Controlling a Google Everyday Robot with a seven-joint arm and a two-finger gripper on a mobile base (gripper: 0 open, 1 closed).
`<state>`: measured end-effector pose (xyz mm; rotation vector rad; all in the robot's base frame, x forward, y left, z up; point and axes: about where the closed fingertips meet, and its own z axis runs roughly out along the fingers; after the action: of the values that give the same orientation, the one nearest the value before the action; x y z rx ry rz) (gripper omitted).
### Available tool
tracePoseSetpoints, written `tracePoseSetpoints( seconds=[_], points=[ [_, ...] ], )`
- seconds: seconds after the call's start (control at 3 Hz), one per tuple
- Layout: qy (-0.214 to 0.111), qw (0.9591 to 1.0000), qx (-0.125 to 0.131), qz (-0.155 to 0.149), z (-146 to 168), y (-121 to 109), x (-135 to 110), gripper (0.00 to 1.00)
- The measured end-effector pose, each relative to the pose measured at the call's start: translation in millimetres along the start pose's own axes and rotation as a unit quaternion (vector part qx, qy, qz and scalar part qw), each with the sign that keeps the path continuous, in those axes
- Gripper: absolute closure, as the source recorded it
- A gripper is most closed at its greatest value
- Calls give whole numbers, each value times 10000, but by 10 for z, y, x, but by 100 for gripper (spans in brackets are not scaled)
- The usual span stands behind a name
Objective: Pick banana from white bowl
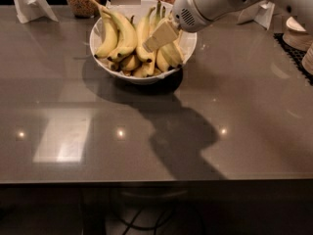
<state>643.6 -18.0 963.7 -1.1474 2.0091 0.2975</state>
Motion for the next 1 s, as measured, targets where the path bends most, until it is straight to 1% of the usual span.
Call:
tracePoseSetpoints(
  seconds=[0.33,0.67,1.0],
  points=[
    [51,9997,123,226,112,-69,56,31],
    [134,9985,267,465,205,-163,134,31],
    [205,9970,392,633,262,-254,205,37]
  ],
)
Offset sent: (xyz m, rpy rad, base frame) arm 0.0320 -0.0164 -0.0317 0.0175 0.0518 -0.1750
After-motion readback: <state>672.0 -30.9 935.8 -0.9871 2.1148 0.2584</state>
